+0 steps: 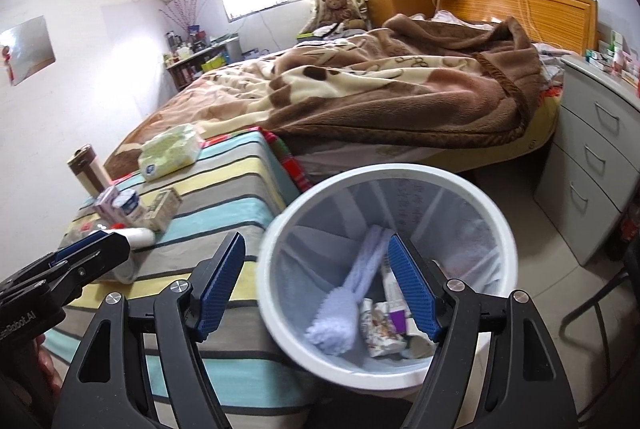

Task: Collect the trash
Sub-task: 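Move both open tools back over the items on the bed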

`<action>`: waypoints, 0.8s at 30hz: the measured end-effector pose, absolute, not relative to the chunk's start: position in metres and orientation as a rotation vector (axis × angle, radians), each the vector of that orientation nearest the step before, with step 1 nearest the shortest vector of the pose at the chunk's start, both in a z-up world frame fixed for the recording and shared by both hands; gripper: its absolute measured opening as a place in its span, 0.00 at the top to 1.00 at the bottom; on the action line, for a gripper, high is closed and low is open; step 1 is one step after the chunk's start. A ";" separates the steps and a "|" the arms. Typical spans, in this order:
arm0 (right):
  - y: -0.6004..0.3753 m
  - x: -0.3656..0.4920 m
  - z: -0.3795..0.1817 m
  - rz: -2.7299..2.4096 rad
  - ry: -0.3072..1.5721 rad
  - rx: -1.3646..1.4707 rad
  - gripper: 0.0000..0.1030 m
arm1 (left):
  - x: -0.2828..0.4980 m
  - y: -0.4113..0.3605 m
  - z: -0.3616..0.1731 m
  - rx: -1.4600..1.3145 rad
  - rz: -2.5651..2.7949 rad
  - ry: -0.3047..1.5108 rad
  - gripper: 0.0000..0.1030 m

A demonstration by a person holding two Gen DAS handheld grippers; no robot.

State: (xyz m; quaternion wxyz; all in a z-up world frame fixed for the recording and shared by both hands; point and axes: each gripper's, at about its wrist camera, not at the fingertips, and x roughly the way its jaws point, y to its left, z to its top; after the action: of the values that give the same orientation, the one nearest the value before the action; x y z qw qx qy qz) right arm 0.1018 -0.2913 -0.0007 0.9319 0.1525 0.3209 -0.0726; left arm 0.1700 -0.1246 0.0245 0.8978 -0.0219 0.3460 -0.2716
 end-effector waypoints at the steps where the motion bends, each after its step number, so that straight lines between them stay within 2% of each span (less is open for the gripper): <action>1: -0.287 0.103 -0.001 -0.136 0.656 0.310 0.27 | 0.169 -0.117 0.025 -0.051 -0.556 0.713 0.48; 8: -0.259 0.109 -0.001 -0.068 0.659 0.301 0.27 | 0.171 -0.070 0.026 -0.085 -0.488 0.689 0.48; 11: -0.247 0.112 -0.001 -0.031 0.664 0.306 0.27 | 0.176 -0.048 0.025 -0.097 -0.447 0.689 0.43; 24: -0.185 0.130 -0.008 0.124 0.717 0.259 0.27 | 0.195 0.035 0.021 -0.146 -0.307 0.680 0.42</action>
State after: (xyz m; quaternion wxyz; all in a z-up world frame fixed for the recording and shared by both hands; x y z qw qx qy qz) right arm 0.1301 -0.1845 -0.0081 0.9264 0.1261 0.3496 0.0606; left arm 0.1951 0.0355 0.0208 0.9286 -0.0713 0.3319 -0.1497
